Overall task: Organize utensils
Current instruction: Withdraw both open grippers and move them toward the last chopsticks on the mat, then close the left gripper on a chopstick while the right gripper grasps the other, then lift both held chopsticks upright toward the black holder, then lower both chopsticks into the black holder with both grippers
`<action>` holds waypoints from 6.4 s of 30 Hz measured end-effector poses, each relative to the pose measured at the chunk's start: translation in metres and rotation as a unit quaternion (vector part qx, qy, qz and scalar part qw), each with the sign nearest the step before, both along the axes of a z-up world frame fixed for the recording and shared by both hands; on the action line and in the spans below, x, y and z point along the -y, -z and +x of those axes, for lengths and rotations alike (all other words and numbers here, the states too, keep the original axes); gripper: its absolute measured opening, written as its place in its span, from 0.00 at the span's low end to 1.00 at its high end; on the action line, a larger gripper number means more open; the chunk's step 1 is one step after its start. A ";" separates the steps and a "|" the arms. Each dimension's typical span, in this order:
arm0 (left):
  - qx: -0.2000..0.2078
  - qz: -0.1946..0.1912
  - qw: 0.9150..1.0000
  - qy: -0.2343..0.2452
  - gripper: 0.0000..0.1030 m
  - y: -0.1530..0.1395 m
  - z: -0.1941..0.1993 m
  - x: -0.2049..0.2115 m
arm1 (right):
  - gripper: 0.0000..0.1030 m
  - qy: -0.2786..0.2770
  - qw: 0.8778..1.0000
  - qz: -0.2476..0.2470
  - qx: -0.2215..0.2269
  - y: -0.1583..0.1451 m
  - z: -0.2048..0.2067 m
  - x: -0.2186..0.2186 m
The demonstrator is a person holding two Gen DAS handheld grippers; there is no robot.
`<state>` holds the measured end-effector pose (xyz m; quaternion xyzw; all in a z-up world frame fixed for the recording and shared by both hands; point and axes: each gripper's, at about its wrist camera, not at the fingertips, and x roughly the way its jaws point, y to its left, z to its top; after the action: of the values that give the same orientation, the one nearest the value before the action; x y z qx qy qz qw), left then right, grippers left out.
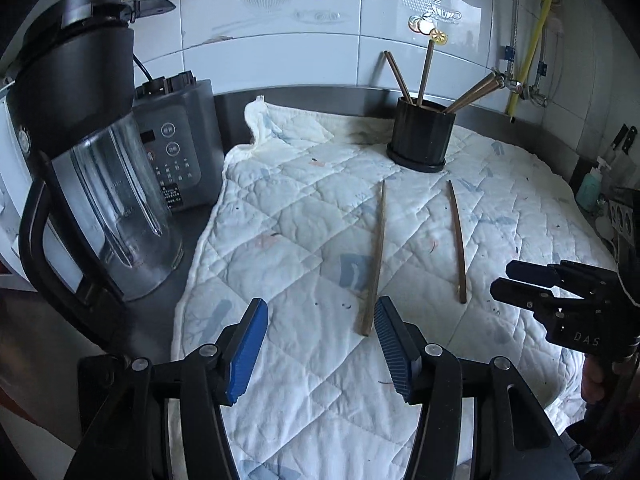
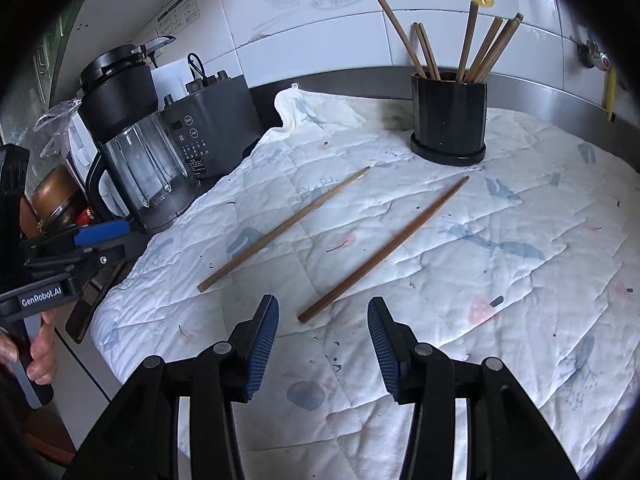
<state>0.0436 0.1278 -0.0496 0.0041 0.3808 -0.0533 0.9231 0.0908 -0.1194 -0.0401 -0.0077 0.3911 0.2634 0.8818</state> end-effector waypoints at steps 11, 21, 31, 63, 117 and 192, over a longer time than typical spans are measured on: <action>-0.016 -0.024 1.000 0.014 0.57 0.031 0.003 0.001 | 0.34 0.031 0.999 -0.003 -0.023 0.026 0.011 -0.027; -0.012 -0.030 0.999 0.033 0.57 0.036 0.023 0.015 | 0.19 0.074 0.997 -0.021 -0.017 0.030 0.021 -0.030; -0.025 -0.019 0.998 0.061 0.39 0.049 0.051 0.041 | 0.08 0.073 0.996 -0.051 -0.005 0.024 0.014 -0.006; -0.029 -0.035 0.996 0.071 0.06 0.063 0.061 0.038 | 0.21 0.139 0.987 0.031 -0.070 0.030 0.038 -0.015; -0.044 -0.093 0.994 0.046 0.17 0.067 0.059 0.053 | 0.08 0.076 0.993 -0.077 0.056 0.030 -0.012 0.036; 0.216 -0.048 0.967 0.125 0.06 -0.280 0.215 0.163 | 0.07 0.032 0.968 0.007 0.250 -0.285 0.143 0.083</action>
<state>0.2586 -0.0354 0.2309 0.0189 0.1661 -0.1839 0.9686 0.2341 -0.2020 0.2449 -0.0542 0.1566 0.2277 0.9595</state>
